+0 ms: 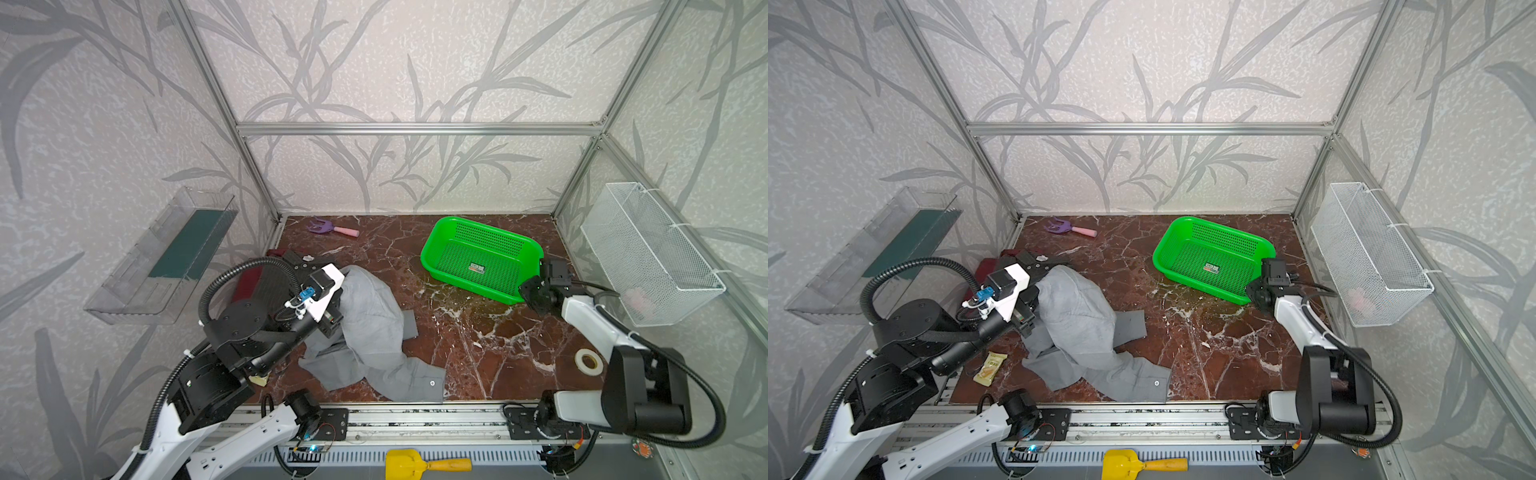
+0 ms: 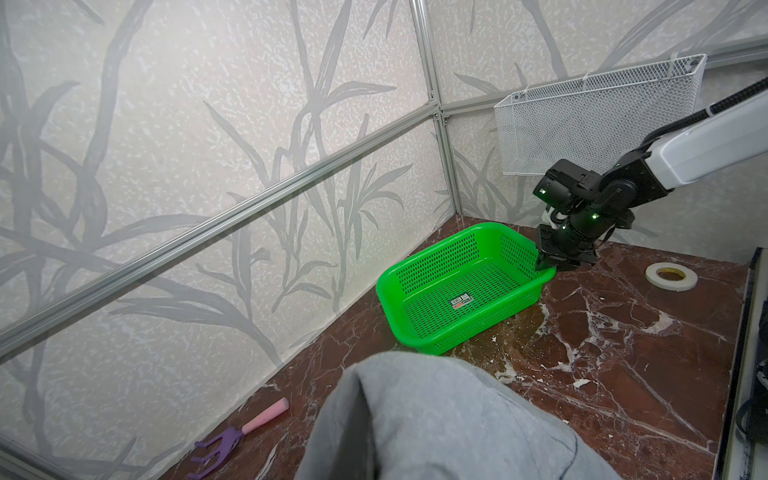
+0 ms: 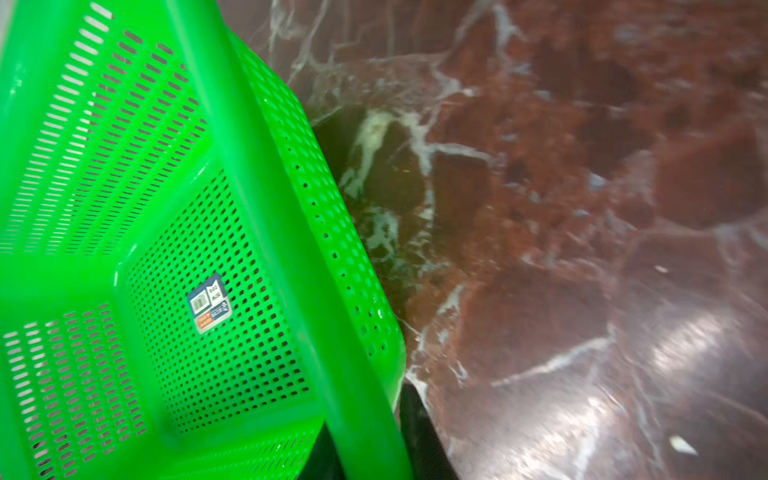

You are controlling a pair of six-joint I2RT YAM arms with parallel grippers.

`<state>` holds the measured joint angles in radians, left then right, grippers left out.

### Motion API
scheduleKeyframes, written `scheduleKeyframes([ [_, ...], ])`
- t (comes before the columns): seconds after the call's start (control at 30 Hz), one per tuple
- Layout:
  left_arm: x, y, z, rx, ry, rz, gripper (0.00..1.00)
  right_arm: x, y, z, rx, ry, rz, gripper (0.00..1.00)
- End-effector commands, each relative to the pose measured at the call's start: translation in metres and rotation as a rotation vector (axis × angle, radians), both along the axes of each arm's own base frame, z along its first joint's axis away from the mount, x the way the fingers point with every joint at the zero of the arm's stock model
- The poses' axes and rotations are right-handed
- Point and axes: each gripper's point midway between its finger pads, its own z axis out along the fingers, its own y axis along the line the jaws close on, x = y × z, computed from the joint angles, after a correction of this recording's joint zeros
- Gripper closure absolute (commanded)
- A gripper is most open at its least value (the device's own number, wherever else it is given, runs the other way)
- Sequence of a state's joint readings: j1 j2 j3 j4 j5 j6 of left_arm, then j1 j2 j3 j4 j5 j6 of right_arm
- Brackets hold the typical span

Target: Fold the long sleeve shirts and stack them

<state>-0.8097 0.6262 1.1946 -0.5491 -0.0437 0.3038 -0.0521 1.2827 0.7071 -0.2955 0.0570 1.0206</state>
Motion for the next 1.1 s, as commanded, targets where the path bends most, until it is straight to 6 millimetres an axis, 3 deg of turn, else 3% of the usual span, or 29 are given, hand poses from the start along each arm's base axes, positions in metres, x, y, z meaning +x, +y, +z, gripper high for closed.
scheduleKeyframes([
  [0.0,0.000,-0.011,0.003,-0.005,-0.019,-0.043,1.00,-0.018,-0.035,0.019,-0.067,-0.120,-0.247,1.00],
  [0.2,0.003,-0.023,0.001,-0.013,-0.005,-0.080,1.00,-0.049,-0.076,0.037,-0.137,-0.178,-0.507,1.00],
  [0.43,0.004,-0.029,-0.001,-0.011,0.002,-0.100,1.00,-0.068,-0.107,0.015,-0.031,-0.152,-0.754,1.00],
  [0.63,0.007,-0.035,-0.004,0.013,0.013,-0.110,1.00,-0.059,-0.119,0.005,0.015,-0.174,-0.847,1.00],
  [0.83,0.012,-0.042,-0.011,0.027,0.035,-0.119,1.00,-0.034,-0.120,-0.016,0.087,-0.155,-0.887,1.00],
  [0.97,0.014,-0.045,-0.015,0.031,0.046,-0.122,1.00,-0.010,-0.121,-0.014,0.108,-0.168,-0.851,1.00],
  [1.07,0.016,-0.047,-0.015,0.026,0.047,-0.121,1.00,0.003,-0.116,-0.012,0.140,-0.194,-0.808,0.81],
])
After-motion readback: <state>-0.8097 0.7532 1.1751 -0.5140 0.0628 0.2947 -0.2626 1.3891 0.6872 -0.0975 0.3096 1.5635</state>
